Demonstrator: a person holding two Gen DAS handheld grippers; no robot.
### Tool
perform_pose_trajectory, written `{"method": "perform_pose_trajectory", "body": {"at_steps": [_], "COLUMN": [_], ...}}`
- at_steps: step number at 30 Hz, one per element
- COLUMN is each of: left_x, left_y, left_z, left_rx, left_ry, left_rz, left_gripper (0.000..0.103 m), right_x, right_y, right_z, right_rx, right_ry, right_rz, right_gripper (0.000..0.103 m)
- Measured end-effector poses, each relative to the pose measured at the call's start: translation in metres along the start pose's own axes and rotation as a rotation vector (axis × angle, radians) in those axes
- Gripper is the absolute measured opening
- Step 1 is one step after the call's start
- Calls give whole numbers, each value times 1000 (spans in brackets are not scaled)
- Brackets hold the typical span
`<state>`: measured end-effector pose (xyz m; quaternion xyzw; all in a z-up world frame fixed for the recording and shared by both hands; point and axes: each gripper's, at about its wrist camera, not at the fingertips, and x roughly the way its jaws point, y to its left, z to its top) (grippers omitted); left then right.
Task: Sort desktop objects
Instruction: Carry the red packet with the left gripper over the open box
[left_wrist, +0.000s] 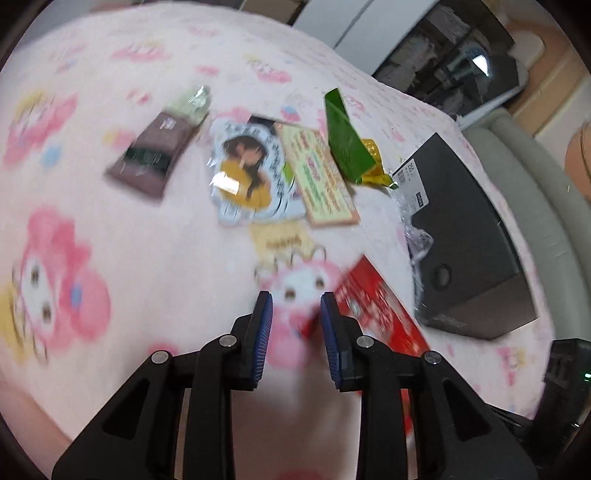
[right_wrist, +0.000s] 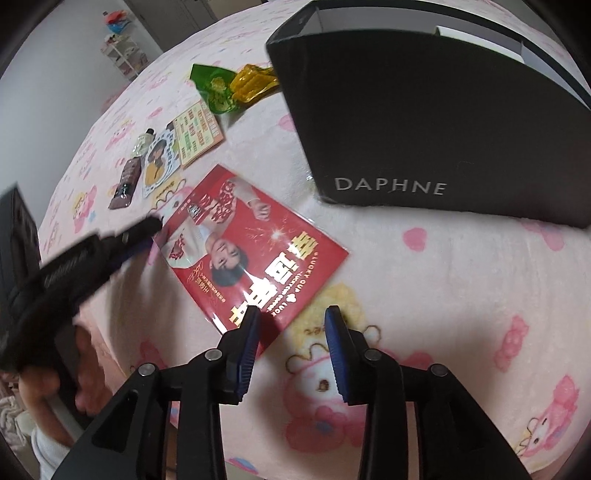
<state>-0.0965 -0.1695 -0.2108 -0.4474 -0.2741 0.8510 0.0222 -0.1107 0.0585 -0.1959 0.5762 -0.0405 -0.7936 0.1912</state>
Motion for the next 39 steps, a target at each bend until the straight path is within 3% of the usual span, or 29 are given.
{"method": "perform_pose_trajectory", "body": {"at_steps": [6,17,21,28,32,39], "left_x": [10,2,1,3,-8,-1], "left_y": [-9,-13,-14,-35,-31,-30], "left_z": [3,-19,-25,-41,-53,-46], "left_rx": [126,78,56,153,124,95], "left_ry": [-4,44,63,114,112,123], "left_rz": [37,-52,-85,-46,-73,-70], "left_gripper": [22,21,21,21,21,22], "right_x": [0,-20,-16,-15,-21,-15], "right_y": [1,-30,-37,-30,-34,-33], "right_z": [0,9,5,0,1,-1], "right_rx": [-1,70,75,42,37,44], "right_ry": [-7,-73,-60,-35,-49,-31], "right_rz": [14,-37,-37,15,-16,31], "right_gripper": [32,33,36,40,40,42]}}
